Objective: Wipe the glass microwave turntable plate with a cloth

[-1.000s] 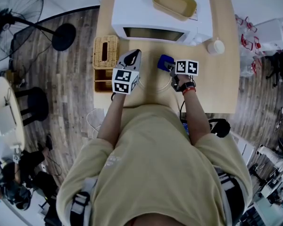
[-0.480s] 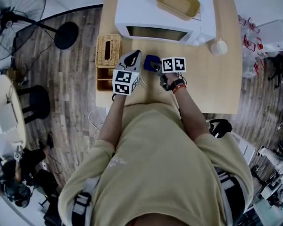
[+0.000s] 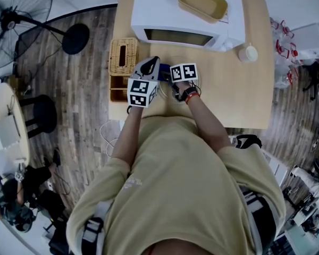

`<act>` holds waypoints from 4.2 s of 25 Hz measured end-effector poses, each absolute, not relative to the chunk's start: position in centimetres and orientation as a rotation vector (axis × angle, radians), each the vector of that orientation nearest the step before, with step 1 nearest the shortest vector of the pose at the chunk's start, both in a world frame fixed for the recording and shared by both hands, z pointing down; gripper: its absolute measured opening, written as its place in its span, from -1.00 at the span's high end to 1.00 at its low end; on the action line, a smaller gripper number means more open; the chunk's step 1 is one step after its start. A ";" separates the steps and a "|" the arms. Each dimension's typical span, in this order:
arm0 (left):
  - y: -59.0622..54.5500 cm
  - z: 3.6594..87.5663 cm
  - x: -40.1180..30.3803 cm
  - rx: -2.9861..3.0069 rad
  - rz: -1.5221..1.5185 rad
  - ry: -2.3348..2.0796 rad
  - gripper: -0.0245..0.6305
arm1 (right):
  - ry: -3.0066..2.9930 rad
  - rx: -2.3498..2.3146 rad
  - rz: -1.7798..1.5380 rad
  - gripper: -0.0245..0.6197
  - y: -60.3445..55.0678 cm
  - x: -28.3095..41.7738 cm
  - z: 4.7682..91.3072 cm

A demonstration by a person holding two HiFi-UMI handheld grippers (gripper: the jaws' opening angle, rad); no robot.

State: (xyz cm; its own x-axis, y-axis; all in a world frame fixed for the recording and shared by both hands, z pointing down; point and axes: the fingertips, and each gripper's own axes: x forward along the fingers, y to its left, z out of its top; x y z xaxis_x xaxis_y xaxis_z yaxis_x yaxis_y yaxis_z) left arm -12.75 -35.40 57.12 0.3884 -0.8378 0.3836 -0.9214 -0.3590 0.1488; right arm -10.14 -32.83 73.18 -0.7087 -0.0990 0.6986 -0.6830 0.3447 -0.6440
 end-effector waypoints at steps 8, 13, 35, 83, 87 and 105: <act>-35.4 57.7 -13.3 2.297 0.345 -1.531 0.86 | -2.039 0.691 1.348 0.53 -33.1 -10.1 74.0; -35.2 57.8 -13.3 2.297 0.356 -1.526 0.86 | -2.033 0.702 1.359 0.53 -33.1 -9.5 73.9; -34.9 57.4 -11.6 2.328 0.355 -1.471 0.86 | -2.000 0.782 1.374 0.50 -33.6 -4.5 74.1; -34.3 58.5 -9.4 2.361 0.401 -1.412 0.86 | -1.921 0.999 1.407 0.50 -34.1 9.5 73.8; -34.2 58.6 -9.3 2.364 0.400 -1.408 0.86 | -1.917 1.012 1.431 0.50 -33.8 10.0 73.7; -34.1 58.4 -10.9 2.328 0.372 -1.456 0.86 | -2.006 0.957 1.494 0.55 -32.7 5.1 71.9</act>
State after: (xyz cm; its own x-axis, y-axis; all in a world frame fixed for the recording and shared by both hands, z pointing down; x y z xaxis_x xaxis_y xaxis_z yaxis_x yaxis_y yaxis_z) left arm -10.87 -34.15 58.39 0.4316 -0.8044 0.4083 -0.9016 -0.3987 0.1677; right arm 5.08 -32.70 71.91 -0.6527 -0.2576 0.7124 -0.7564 0.1689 -0.6319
